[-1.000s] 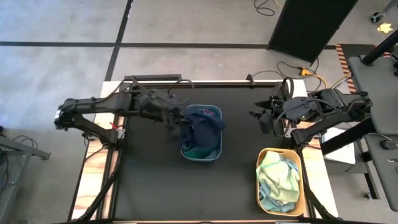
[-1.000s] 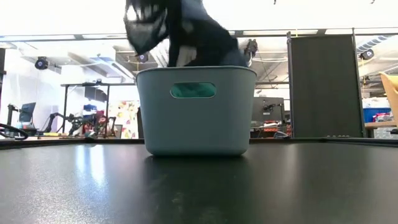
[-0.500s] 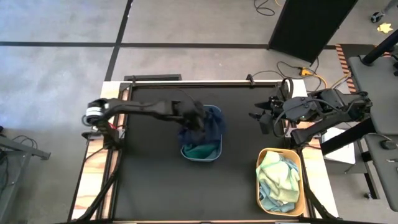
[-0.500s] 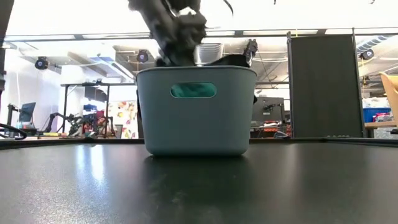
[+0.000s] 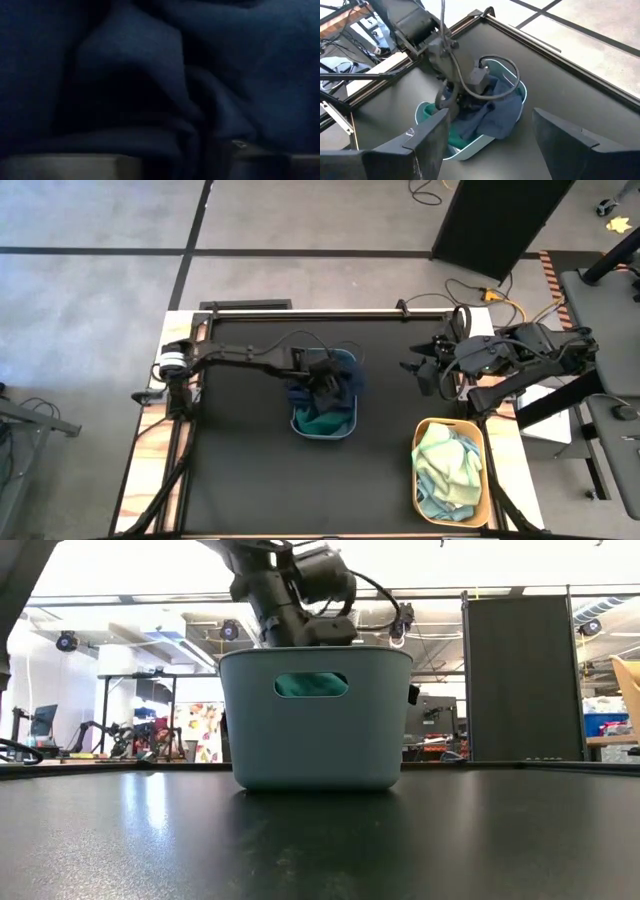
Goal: Sort microfiber towel by color & place in baskets
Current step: Put the dark blue microfiber cloth into the blue bin
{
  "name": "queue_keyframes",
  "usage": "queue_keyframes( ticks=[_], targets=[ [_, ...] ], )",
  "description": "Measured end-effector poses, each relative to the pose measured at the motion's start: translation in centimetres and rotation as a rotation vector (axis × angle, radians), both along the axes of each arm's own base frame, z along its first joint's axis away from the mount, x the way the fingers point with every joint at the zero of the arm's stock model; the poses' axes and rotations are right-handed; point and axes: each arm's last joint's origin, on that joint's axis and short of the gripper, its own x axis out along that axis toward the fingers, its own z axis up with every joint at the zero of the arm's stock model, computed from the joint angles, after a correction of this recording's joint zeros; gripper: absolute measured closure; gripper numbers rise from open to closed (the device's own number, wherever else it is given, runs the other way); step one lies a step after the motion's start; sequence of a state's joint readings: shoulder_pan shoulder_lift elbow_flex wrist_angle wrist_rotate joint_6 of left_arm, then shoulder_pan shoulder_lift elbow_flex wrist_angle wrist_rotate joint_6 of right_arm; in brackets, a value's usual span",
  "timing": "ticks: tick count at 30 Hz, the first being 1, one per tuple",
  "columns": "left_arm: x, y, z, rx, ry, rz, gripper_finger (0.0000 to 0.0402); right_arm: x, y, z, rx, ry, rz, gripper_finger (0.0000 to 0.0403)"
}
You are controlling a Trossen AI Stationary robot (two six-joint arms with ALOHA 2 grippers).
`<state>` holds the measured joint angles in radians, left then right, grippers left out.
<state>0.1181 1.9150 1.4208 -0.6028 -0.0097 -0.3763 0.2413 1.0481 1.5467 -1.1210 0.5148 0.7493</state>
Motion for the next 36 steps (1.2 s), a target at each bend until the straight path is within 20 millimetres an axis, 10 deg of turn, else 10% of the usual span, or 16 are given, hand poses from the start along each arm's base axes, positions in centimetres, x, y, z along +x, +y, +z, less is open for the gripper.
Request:
queue_keyframes(
  ticks=[9, 17, 21, 30, 36],
  targets=[
    [-3.7, -1.0, 6.6, -0.105, -0.055, -0.145, 0.0178, 0.0, 0.0, 0.0, -0.002, 0.004, 0.0, 0.0141],
    [-3.0, -0.8, 11.5, 0.033, -0.448, -0.216, 0.0167, 0.0, 0.0, 0.0, 0.0, 0.003, -0.001, 0.0154],
    [-0.9, -0.4, 9.5, 0.059, -0.47, -0.172, 0.0171, 0.0, 0.0, 0.0, 0.0, 0.003, -0.001, 0.0156],
    [1.6, 0.3, -1.5, 0.037, -0.058, 0.0, 0.0171, 0.0, 0.0, 0.0, 0.008, 0.0, -0.007, 0.0142],
    [2.0, 0.0, -3.7, 0.011, 0.014, -0.011, 0.0171, 0.0, 0.0, 0.0, 0.008, 0.0, -0.007, 0.0133]
  ],
)
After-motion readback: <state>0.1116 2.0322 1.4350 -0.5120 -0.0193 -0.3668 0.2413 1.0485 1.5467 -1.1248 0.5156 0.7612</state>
